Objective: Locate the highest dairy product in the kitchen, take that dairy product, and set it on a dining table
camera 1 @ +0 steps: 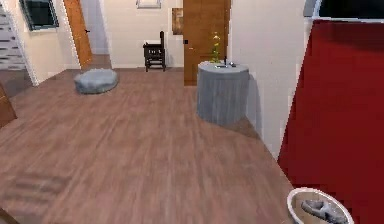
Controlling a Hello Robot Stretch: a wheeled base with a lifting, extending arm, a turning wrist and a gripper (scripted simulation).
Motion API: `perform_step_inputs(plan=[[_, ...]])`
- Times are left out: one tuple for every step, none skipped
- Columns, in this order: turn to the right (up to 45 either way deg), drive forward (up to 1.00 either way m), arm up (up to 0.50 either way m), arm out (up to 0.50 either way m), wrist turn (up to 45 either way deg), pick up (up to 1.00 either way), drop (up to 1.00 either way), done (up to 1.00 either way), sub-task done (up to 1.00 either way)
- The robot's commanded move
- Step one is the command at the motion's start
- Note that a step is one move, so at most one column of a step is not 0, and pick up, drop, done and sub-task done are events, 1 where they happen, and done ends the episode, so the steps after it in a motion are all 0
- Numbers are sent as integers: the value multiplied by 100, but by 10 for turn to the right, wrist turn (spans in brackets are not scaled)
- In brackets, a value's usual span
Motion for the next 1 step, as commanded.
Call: perform_step_inputs(plan=[[0,100,0,0,0,0,0,0,0]])
